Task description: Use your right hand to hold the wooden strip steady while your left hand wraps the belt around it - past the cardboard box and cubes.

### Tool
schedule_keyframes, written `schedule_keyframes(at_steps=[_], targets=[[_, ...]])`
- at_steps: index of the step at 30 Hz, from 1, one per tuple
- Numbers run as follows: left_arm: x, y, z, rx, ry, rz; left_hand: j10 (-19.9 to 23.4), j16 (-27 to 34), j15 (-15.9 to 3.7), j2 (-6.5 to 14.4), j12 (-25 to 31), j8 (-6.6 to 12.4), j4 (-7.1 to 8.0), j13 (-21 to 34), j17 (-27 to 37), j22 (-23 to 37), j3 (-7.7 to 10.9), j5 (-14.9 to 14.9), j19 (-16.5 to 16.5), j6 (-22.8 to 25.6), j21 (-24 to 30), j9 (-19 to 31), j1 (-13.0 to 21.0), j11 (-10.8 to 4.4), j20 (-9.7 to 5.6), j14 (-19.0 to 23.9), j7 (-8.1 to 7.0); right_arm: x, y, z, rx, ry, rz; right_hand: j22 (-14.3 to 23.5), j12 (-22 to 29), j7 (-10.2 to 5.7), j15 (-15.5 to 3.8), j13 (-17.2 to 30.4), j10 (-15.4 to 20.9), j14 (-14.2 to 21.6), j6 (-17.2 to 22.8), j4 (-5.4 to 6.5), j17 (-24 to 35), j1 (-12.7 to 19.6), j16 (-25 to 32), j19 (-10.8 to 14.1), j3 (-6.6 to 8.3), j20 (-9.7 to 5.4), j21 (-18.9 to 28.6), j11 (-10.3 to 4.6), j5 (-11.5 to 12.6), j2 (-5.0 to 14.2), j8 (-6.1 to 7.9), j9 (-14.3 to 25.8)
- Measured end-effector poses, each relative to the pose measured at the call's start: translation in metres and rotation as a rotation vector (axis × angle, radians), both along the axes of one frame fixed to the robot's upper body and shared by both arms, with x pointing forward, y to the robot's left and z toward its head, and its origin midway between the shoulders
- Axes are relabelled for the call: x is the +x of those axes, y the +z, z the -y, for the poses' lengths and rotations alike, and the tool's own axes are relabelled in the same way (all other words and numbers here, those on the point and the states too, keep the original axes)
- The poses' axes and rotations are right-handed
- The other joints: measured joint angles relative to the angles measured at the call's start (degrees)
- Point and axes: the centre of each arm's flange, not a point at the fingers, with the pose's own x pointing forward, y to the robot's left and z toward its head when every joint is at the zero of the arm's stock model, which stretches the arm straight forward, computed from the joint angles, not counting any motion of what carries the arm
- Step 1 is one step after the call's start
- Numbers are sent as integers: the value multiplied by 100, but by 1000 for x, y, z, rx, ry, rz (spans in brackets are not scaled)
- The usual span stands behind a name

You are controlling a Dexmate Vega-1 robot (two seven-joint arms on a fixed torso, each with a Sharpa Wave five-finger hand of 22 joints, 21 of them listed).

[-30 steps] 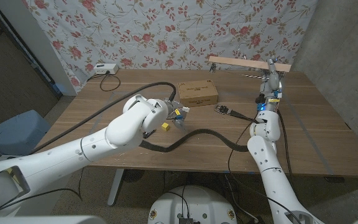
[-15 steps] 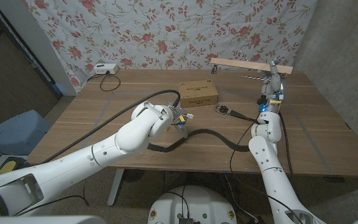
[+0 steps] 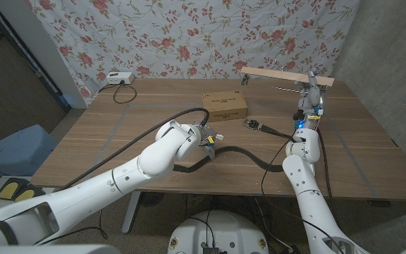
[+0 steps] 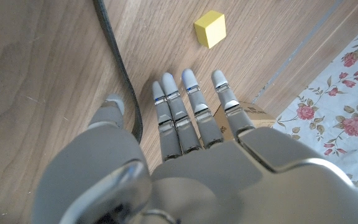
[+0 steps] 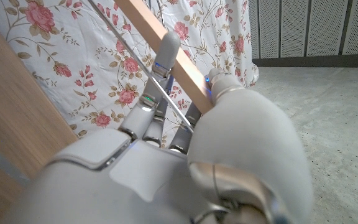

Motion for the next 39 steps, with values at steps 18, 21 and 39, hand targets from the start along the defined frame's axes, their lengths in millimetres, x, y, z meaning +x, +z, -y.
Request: schedule_keyframes(at_steps=[18,21,39], targets=[[2,-15,9,99,46,34,98,170,-20,109,150,-72,-50,164,195,0,4,-190,274,-2,117,-1,156,-40,-73,163,20,-2,-12,10,34,-8,7,-53,0,0,0,0,1,0,0,17,220,-23,100,-50,18,50,89,-1,-24,-23,-23,25],[3,-18,10,108,53,34,313,230,-60,312,271,-45,-130,215,207,6,179,-239,425,231,221,4,359,-101,-121,390,23,-4,-14,12,37,-11,8,-53,1,0,0,0,2,0,0,18,528,-23,111,-60,34,59,111,-2,-24,-23,-23,26],[15,-26,10,116,59,102,512,1618,-280,546,1788,683,624,2716,2546,761,1351,1,715,275,2008,1359,2076,-111,-398,1170,49,-1,-13,17,38,-30,9,-82,39,0,0,0,3,0,0,31,3175,-45,199,-87,77,87,207,-3,-18,-45,-34,25]])
